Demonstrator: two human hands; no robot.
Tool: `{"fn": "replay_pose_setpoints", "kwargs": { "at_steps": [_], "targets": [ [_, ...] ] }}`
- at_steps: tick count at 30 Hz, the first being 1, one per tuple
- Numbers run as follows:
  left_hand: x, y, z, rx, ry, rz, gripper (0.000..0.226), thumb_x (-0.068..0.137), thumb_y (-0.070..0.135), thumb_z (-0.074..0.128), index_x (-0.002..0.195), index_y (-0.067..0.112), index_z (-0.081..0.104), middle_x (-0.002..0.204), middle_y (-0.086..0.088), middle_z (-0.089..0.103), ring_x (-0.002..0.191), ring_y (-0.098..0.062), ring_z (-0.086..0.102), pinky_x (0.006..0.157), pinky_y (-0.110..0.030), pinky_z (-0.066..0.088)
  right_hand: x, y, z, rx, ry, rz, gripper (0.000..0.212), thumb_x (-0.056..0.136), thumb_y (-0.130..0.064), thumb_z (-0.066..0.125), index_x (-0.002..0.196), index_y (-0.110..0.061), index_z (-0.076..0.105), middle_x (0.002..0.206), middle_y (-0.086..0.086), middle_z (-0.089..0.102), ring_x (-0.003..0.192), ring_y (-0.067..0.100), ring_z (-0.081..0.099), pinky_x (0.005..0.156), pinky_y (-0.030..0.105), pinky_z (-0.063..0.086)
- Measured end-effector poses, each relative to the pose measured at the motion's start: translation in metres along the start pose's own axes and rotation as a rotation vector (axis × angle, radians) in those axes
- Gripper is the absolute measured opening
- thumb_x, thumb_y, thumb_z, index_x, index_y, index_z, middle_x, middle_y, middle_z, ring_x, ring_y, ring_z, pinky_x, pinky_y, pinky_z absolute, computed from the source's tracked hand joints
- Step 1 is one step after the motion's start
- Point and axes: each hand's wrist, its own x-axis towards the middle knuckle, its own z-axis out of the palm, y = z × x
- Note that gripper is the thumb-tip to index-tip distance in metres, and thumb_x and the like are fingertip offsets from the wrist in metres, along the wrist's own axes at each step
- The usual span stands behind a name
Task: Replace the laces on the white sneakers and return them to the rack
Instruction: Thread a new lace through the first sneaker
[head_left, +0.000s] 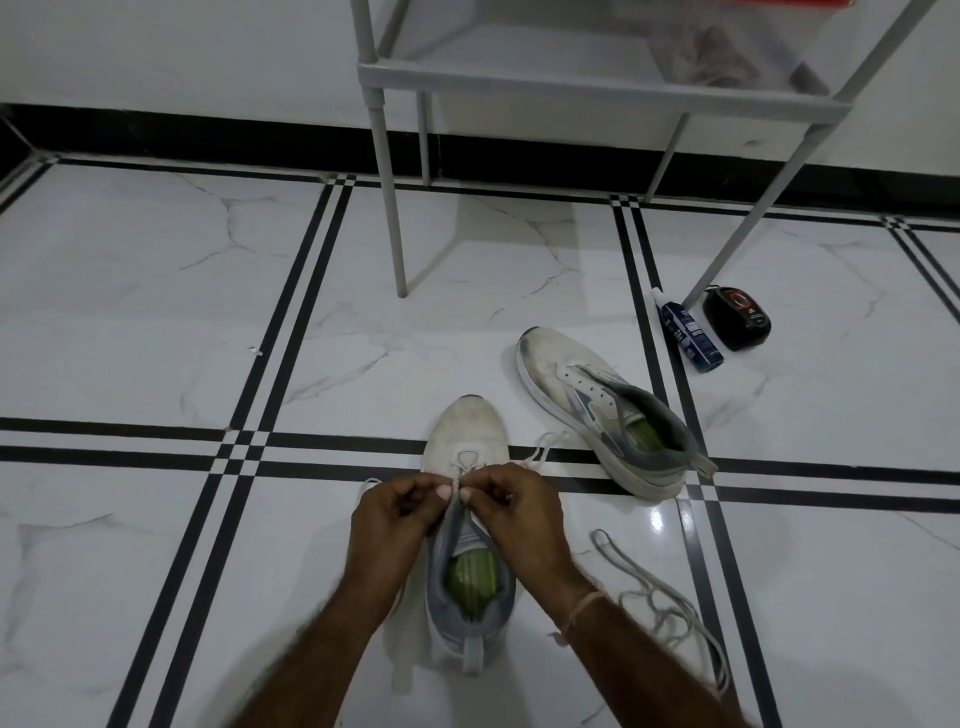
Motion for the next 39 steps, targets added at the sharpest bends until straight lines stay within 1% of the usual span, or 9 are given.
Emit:
{"fn": "replay_pose_setpoints", "kwargs": {
  "at_steps": [6, 11, 16, 21, 26, 27, 31, 34, 39],
  "targets": [
    [0.006, -0.004, 0.008, 0.04, 0.055, -0.016, 0.011, 0.095, 0.017, 0.07, 0.085, 0.013, 0.074, 0.076, -0.002, 0.075, 0.071, -0.012, 0.067, 0.064, -0.027, 0.054, -0.005, -0.003, -0.028, -0.117, -0.041, -0.065, 0.045, 0.064, -0.054, 0.082, 0.101, -0.034, 0.067, 0.11, -0.016, 0.055, 0.101, -0.002, 0.055, 0.081, 0.013, 0.047],
    [0.013, -0.007, 0.007, 0.108, 0.07, -0.048, 0.017, 0.098, 0.02, 0.063, 0.082, 0.014, 0.066, 0.079, -0.008, 0.071, 0.081, -0.034, 0.068, 0.076, -0.052, 0.058, -0.009, -0.008, -0.034, -0.183, -0.166, -0.024, 0.022, 0.072, -0.036, 0.086, 0.079, -0.027, 0.068, 0.074, -0.009, 0.068, 0.069, 0.003, 0.062, 0.065, 0.026, 0.055],
    [0.007, 0.004, 0.006, 0.247, 0.226, 0.042, 0.016, 0.1, 0.018, 0.057, 0.085, 0.019, 0.06, 0.083, -0.003, 0.068, 0.08, -0.027, 0.065, 0.073, -0.044, 0.055, -0.008, -0.007, -0.033, -0.173, -0.016, -0.07, 0.024, 0.081, -0.029, 0.082, 0.069, -0.024, 0.062, 0.067, -0.008, 0.064, 0.066, 0.008, 0.061, 0.061, 0.02, 0.047],
    [0.006, 0.008, -0.004, 0.059, 0.166, -0.05, 0.02, 0.102, 0.021, 0.053, 0.082, 0.024, 0.058, 0.087, -0.007, 0.075, 0.083, -0.033, 0.073, 0.078, -0.054, 0.061, -0.006, -0.009, -0.031, -0.279, 0.002, -0.083, 0.026, 0.081, -0.024, 0.081, 0.066, -0.024, 0.06, 0.062, -0.009, 0.06, 0.06, 0.006, 0.054, 0.055, 0.012, 0.037],
    [0.025, 0.044, -0.029, -0.757, 0.283, -0.283, 0.03, 0.105, 0.004, 0.034, 0.081, 0.011, 0.051, 0.081, -0.009, 0.066, 0.065, -0.019, 0.068, 0.063, -0.036, 0.063, -0.005, -0.007, -0.034, -0.254, 0.012, -0.025, 0.021, 0.08, -0.023, 0.082, 0.066, -0.018, 0.066, 0.063, -0.007, 0.064, 0.062, 0.009, 0.059, 0.057, 0.015, 0.04],
    [0.025, 0.045, -0.036, -0.745, 0.296, -0.252, 0.031, 0.105, 0.003, 0.035, 0.08, 0.012, 0.05, 0.074, -0.006, 0.058, 0.057, -0.017, 0.061, 0.061, -0.035, 0.062, -0.005, -0.007, -0.034, -0.242, 0.009, -0.01, 0.021, 0.08, -0.024, 0.082, 0.068, -0.017, 0.067, 0.064, -0.007, 0.065, 0.063, 0.008, 0.06, 0.057, 0.014, 0.041],
    [0.018, 0.021, -0.036, 0.332, 0.031, 0.227, 0.014, 0.1, 0.027, 0.06, 0.089, 0.019, 0.06, 0.072, 0.005, 0.058, 0.061, -0.005, 0.053, 0.062, -0.023, 0.049, -0.004, -0.007, -0.033, -0.242, 0.014, 0.018, 0.02, 0.081, -0.026, 0.081, 0.068, -0.018, 0.067, 0.066, -0.007, 0.066, 0.065, 0.006, 0.06, 0.057, 0.012, 0.04],
    [0.018, -0.004, -0.022, 0.661, -0.039, 0.432, 0.011, 0.091, 0.032, 0.072, 0.086, 0.023, 0.069, 0.079, 0.015, 0.056, 0.074, 0.001, 0.052, 0.065, -0.017, 0.038, -0.004, -0.007, -0.034, -0.235, 0.037, 0.03, 0.02, 0.08, -0.026, 0.081, 0.068, -0.018, 0.066, 0.066, -0.007, 0.066, 0.065, 0.008, 0.061, 0.058, 0.016, 0.043],
    [0.026, 0.03, -0.025, -0.087, 0.13, 0.034, 0.021, 0.101, 0.013, 0.058, 0.081, 0.015, 0.063, 0.076, 0.004, 0.064, 0.071, -0.013, 0.053, 0.062, -0.027, 0.039, -0.006, -0.008, -0.037, -0.247, 0.045, 0.03, 0.02, 0.08, -0.024, 0.081, 0.069, -0.017, 0.066, 0.068, -0.006, 0.066, 0.067, 0.009, 0.061, 0.062, 0.019, 0.044]
  ]
}}
